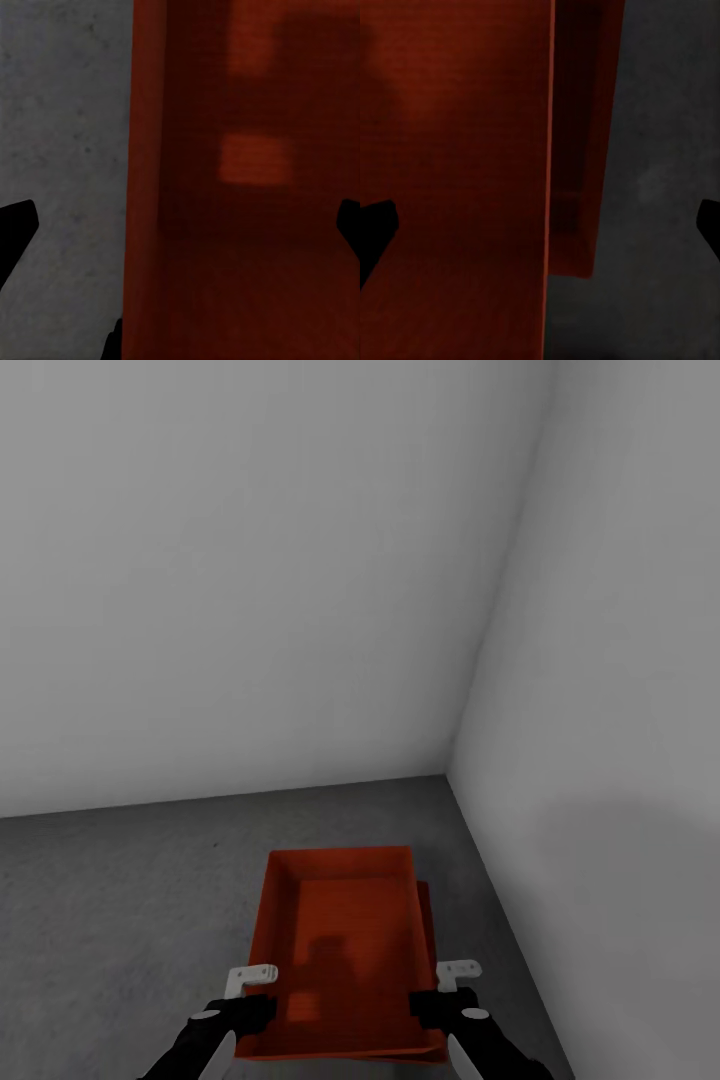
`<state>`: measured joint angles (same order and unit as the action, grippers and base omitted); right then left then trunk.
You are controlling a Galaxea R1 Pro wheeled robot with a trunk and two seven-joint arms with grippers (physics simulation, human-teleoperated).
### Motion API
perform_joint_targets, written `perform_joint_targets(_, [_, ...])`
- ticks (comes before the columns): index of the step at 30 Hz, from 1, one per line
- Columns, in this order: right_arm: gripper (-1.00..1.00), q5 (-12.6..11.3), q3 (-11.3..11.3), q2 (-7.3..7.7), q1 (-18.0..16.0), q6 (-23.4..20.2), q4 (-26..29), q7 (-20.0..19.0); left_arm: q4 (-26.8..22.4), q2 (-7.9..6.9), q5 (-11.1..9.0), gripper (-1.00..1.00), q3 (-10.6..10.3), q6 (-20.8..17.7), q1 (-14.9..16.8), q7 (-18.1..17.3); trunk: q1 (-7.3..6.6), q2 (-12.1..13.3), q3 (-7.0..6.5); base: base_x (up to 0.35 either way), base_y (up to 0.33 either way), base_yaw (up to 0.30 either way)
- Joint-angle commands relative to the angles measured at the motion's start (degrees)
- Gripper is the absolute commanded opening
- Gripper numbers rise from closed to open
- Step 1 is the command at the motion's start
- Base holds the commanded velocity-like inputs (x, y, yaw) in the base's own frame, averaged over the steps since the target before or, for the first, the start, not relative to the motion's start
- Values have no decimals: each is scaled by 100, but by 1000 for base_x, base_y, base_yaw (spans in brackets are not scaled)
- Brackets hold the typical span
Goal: Move the two storage containers from the living room to the garage. In the garage, place one container on the floor and stack the other container on top of it (either order is fine).
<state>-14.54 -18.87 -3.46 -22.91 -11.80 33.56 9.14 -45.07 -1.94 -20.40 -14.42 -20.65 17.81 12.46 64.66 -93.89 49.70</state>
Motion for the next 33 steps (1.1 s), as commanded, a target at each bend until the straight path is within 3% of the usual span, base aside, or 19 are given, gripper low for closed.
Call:
perform_joint_targets(1, [100, -58, -38, 5, -3, -22, 11, 53, -11, -9, -60, 100, -35, -18, 3, 57, 0, -2, 4, 0, 0, 0])
perform_joint_targets(33, [100, -58, -38, 8, -3, -18, 11, 53, -11, -9, -60, 100, -35, -18, 3, 55, 0, -2, -225, 0, 0, 0])
